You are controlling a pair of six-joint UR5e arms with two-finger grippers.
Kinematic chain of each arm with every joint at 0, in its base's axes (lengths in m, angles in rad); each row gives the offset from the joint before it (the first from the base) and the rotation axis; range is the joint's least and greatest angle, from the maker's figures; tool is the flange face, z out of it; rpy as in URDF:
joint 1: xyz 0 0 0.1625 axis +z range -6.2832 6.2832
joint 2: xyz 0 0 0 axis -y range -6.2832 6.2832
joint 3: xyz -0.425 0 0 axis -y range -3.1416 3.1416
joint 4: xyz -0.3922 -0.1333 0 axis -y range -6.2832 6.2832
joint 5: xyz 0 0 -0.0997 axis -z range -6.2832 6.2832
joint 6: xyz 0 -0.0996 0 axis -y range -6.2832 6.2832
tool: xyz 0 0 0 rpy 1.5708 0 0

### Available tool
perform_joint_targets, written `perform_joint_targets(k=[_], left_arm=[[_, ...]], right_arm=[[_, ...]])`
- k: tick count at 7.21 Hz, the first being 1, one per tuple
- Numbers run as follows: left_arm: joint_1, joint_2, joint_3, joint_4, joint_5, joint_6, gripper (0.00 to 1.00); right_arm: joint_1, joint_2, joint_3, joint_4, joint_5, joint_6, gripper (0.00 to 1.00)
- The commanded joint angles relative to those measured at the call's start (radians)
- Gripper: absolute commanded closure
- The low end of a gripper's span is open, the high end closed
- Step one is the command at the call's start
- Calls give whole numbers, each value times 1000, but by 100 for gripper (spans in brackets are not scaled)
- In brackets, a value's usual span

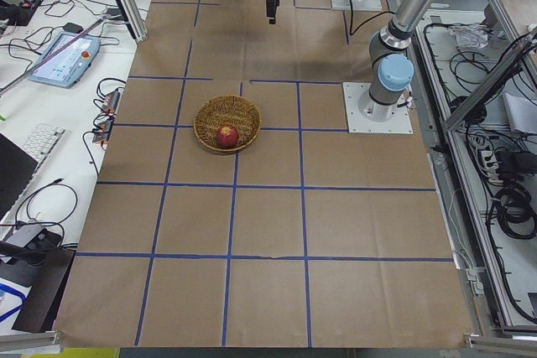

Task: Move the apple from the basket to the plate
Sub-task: 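Lower the apple onto the plate and open the right gripper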

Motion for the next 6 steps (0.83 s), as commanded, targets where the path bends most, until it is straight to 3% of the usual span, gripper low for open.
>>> perform_joint_targets(k=[1,2,6], left_arm=[[0,0,0,0,0,0,1],[0,0,0,0,0,0,1],[0,-1,2,1,-2,-2,1]], right_arm=[[1,-1,13,4,0,-1,36],[1,0,22,-1,-2,-7,3],[10,-58,-22,-1,1,-1,0]])
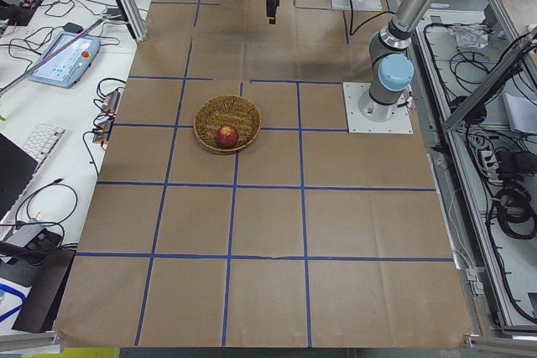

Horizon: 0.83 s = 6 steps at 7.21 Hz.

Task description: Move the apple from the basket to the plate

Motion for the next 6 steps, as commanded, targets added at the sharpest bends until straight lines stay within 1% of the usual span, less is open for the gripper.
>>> perform_joint_targets(k=[1,2,3,4,5,6], left_arm=[[0,0,1,0,0,-1,1],[0,0,-1,0,0,-1,1],[0,0,1,0,0,-1,1],[0,0,-1,0,0,-1,1],[0,0,1,-1,0,-1,1],[0,0,-1,-1,0,-1,1]], right_arm=[[29,-69,-75,64,7,8,0],[76,-86,-155,154,7,54,0],[131,-97,-245,288,7,142,0],[196,-104,-323,429,5,269,0],[259,-120,-339,481,7,361,0],[323,-173,-321,494,7,399,0]])
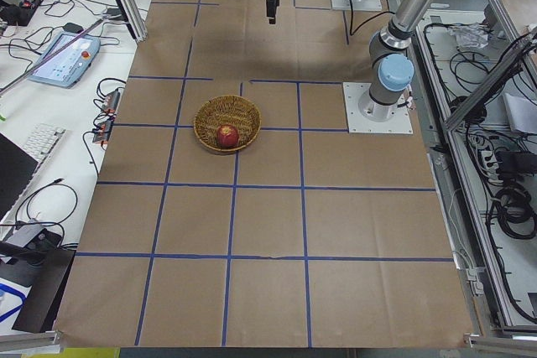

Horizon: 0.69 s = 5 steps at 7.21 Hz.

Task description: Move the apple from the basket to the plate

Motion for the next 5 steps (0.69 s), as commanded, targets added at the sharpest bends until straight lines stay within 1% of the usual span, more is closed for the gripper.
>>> perform_joint_targets(k=[1,3,4,5], left_arm=[[0,1,-1,-1,0,0,1],[0,1,-1,-1,2,0,1],[0,1,-1,-2,2,2,1],[0,1,-1,-2,2,2,1]], right_arm=[[121,-97,33,81,2,196,0],[137,-165,115,73,6,282,0],[138,-176,120,76,50,322,0],[138,-179,120,79,65,330,0]])
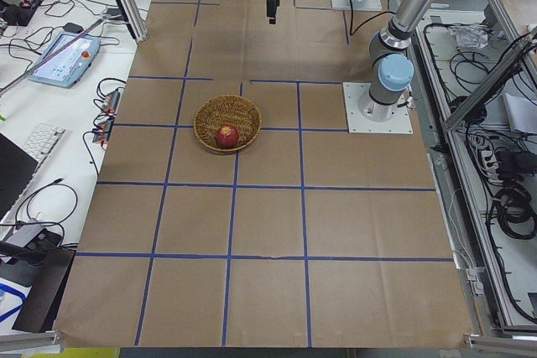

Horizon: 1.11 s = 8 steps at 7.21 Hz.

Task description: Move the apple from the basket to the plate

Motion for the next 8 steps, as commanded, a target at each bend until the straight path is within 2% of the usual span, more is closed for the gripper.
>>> perform_joint_targets(k=[1,3,8], left_arm=[[0,0,0,-1,0,1,1],[0,0,0,-2,0,1,1],[0,0,0,-2,0,-1,1]], right_arm=[[14,-12,8,3,12,29,0],[34,-11,8,3,-22,69,0],[34,-6,8,-3,-23,68,0]])
